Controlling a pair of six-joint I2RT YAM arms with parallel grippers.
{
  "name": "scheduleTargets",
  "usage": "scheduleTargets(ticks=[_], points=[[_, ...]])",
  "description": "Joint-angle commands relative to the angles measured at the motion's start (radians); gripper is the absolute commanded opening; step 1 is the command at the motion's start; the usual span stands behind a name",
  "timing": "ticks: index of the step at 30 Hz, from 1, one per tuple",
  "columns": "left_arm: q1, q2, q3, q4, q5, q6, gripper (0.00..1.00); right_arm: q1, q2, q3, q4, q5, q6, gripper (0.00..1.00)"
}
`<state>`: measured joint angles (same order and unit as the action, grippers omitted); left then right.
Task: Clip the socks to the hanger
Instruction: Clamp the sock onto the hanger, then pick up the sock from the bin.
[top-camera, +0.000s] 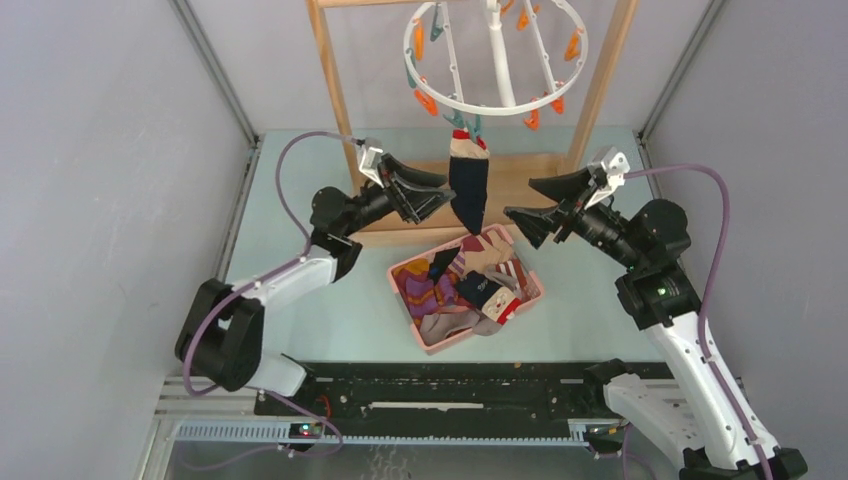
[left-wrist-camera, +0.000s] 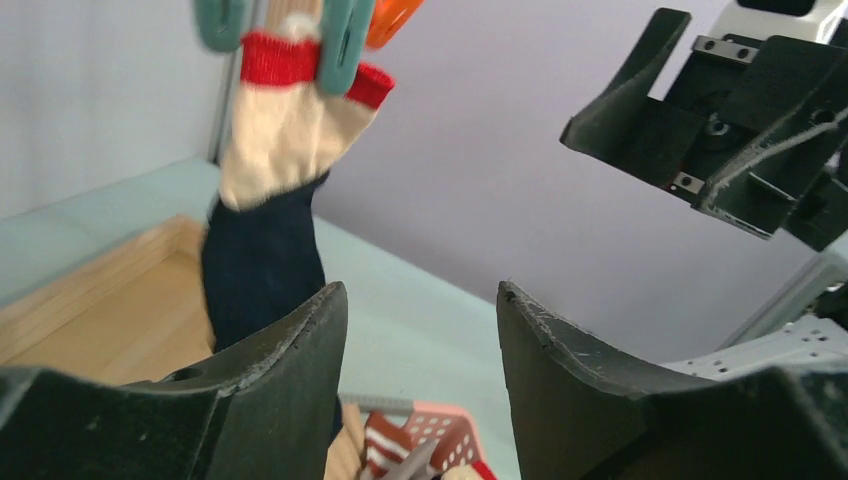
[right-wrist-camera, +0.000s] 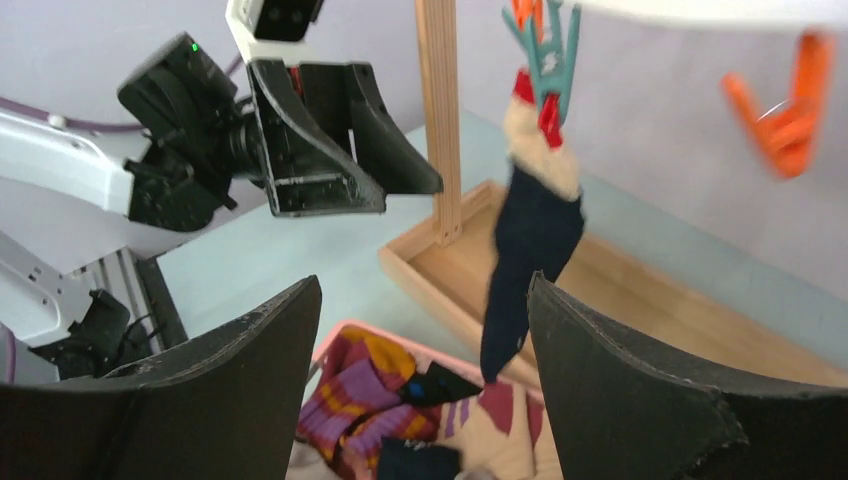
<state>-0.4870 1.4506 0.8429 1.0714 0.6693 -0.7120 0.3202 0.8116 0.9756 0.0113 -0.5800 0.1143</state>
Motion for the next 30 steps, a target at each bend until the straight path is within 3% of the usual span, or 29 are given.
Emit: scheduleTargets(ticks=[1,5,20,30], points=[[-0.001,-0.103,-0.034,-0.257,-0.083,0.195,0.62,-0.006,-0.044,-0.047,-0.062,0.022,0.002,0.84],[-0.001,-0.161,-0.023,-0.404,-0.130,0.272,0.74,-0.004,-0.056,-0.070,-0.100,0.030,0.002,0.84],[0.001,-0.480,-0.171,-0.754,-0.236,0.405,0.86,0.075,-0.088,-0.213,-0.278,0.165,0.119,0.79],[0.008,-0.617,-0.299,-0.871,-0.393,0.189,0.99,0.239,0.067,-0.294,-0.387,0.482,0.364,0.67]])
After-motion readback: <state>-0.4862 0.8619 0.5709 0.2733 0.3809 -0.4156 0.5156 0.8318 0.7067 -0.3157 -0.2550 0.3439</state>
